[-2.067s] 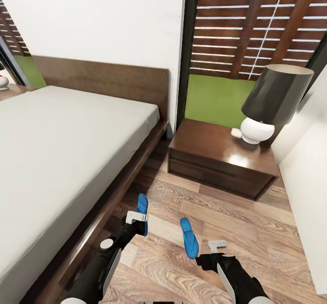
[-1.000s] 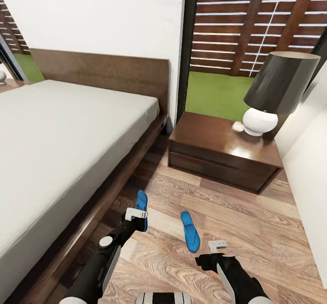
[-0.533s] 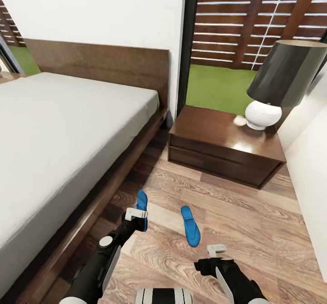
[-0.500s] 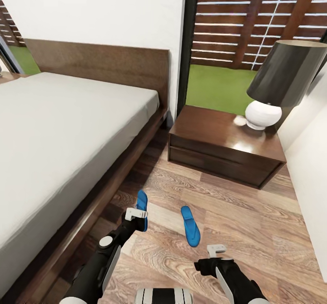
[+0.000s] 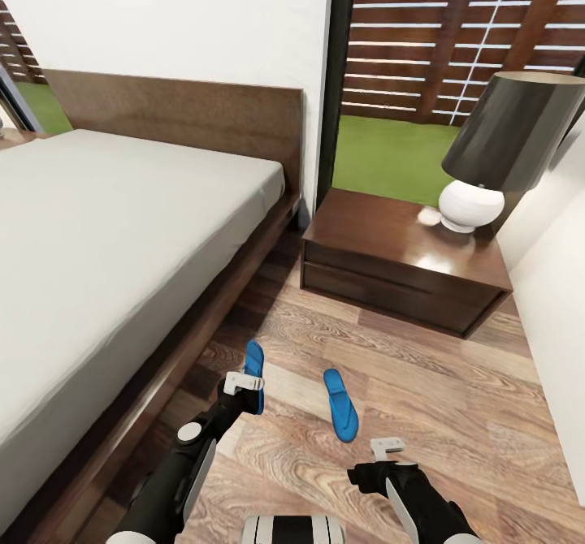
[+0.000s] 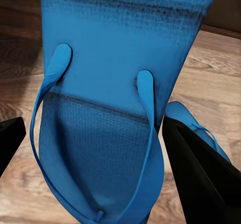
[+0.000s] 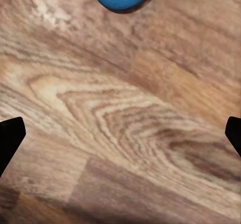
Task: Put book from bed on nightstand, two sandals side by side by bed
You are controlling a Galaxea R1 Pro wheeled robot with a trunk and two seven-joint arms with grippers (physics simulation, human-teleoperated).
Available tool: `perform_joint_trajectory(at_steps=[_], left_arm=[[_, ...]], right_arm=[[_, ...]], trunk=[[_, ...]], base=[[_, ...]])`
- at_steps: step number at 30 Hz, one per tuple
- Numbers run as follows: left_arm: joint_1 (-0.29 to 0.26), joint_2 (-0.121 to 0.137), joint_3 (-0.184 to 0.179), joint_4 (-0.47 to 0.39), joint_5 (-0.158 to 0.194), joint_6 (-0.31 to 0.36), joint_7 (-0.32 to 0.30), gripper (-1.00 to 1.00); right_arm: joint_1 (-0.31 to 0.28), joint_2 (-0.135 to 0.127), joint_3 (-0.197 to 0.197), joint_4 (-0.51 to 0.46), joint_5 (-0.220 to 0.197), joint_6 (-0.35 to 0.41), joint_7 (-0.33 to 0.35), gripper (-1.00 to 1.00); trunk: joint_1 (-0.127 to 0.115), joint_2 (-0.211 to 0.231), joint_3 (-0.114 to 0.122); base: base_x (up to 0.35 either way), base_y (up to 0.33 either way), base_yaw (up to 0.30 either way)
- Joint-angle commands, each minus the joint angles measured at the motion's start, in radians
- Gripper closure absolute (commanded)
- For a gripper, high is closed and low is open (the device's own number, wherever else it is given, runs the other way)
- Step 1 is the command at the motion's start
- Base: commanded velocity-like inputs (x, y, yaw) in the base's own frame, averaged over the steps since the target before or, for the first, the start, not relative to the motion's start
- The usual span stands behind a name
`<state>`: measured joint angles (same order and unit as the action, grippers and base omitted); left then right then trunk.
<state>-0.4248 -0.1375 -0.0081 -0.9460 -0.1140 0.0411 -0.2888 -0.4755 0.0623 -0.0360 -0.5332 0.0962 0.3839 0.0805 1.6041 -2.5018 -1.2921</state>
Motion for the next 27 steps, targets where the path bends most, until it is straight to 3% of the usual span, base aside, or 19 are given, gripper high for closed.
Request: perform_joint_trajectory(at_steps=[1, 9, 16, 27], left_arm=[[0.000, -0.001, 0.002, -0.002, -0.010, 0.004, -0.004, 1.00], [0.000, -0.001, 0.002, -0.002, -0.010, 0.005, -0.004, 1.00], [0.000, -0.001, 0.002, -0.002, -0.010, 0.005, -0.004, 1.00], [0.000, -0.001, 0.002, -0.002, -0.010, 0.005, -0.004, 1.00]], right_arm=[[0.000, 0.001, -0.004, -0.002, 0.010, 0.006, 0.007, -1.00], [0.000, 0.001, -0.004, -0.002, 0.011, 0.006, 0.007, -1.00], [0.000, 0.001, -0.004, -0.002, 0.011, 0.006, 0.007, -1.00], [0.000, 0.001, -0.004, -0.002, 0.011, 0.006, 0.007, -1.00]], trunk=[[0.000, 0.000, -0.001], [0.000, 0.000, -0.001], [0.000, 0.000, -0.001], [0.000, 0.000, -0.001]], base=[[0.086, 0.000, 0.000], [0.258, 0.000, 0.000], [0.053, 0.000, 0.000], [0.214, 0.000, 0.000]])
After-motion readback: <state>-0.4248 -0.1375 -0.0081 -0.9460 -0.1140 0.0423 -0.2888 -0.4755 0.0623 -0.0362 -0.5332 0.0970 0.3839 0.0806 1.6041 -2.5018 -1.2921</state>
